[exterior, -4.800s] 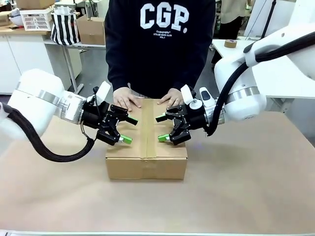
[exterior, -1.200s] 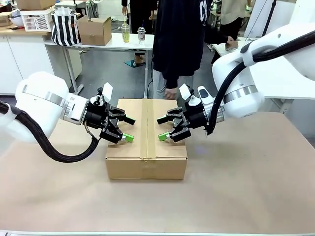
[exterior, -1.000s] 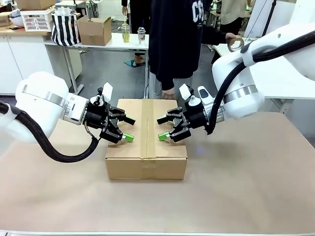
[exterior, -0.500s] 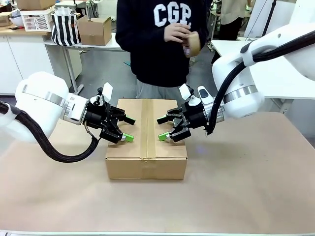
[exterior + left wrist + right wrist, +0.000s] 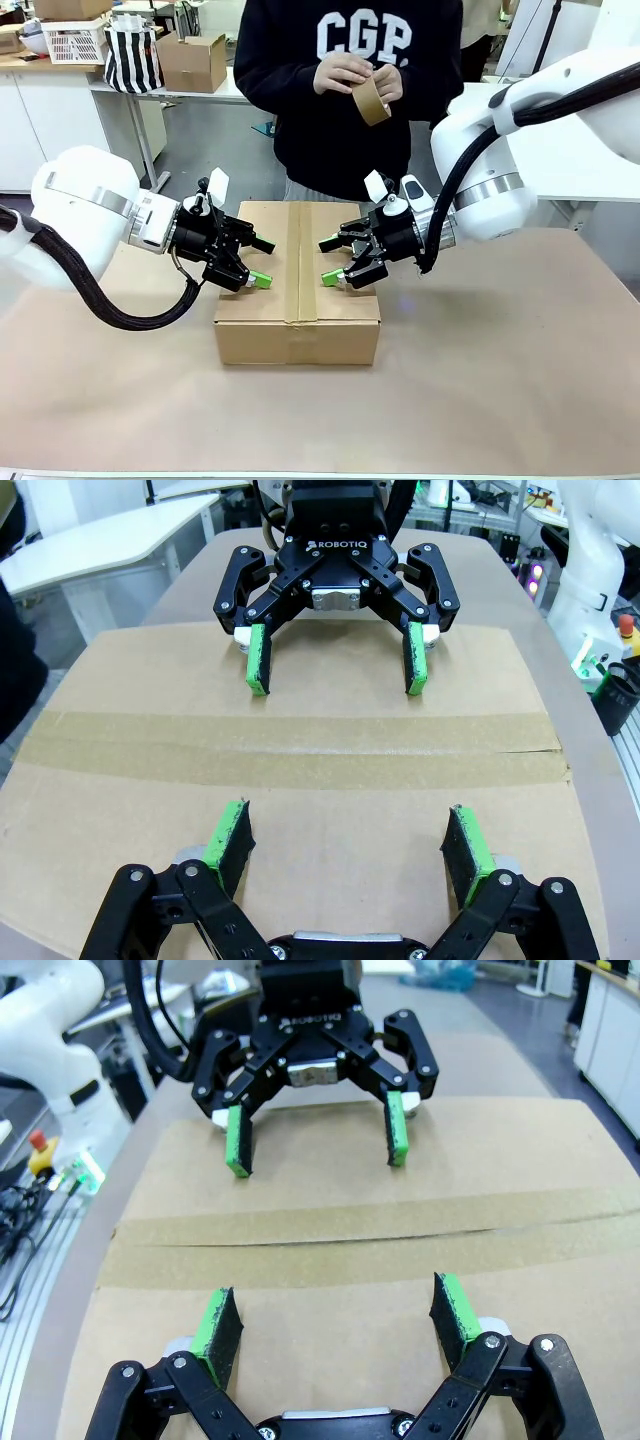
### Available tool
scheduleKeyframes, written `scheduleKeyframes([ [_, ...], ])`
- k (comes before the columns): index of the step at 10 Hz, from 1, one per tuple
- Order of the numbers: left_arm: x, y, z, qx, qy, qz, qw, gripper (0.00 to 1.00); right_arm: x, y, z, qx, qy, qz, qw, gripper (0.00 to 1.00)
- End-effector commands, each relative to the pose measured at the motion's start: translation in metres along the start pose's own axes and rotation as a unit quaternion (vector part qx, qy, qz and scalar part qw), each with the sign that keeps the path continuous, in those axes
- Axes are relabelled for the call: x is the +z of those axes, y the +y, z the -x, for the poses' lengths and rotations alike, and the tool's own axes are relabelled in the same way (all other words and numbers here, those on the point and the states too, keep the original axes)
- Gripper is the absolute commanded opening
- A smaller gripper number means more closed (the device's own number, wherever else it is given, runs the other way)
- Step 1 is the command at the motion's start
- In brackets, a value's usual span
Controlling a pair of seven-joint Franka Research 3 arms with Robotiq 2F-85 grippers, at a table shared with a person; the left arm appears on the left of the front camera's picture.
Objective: Pack the gift set into the box.
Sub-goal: Press and hold the closed box until the human finishes sealing it.
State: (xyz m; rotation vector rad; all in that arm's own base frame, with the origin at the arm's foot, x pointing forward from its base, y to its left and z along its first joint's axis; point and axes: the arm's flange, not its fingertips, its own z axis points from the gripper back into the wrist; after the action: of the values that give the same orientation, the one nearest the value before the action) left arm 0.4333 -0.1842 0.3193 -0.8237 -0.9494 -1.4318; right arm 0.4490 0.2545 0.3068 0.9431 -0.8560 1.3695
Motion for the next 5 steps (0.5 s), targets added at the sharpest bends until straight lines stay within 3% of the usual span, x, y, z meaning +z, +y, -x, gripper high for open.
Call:
scheduleKeyframes([
  [1,0.0011,-0.0010,0.0017,-0.002,0.002,-0.001,1.000,1.00,-0.0008,0.0015,0.0040,0.002,0.003,0.003,1.000,1.00],
  [5,0.0011,-0.0010,0.0017,-0.002,0.002,-0.001,1.000,1.00,-0.0008,0.0015,0.0040,0.002,0.003,0.003,1.000,1.00],
])
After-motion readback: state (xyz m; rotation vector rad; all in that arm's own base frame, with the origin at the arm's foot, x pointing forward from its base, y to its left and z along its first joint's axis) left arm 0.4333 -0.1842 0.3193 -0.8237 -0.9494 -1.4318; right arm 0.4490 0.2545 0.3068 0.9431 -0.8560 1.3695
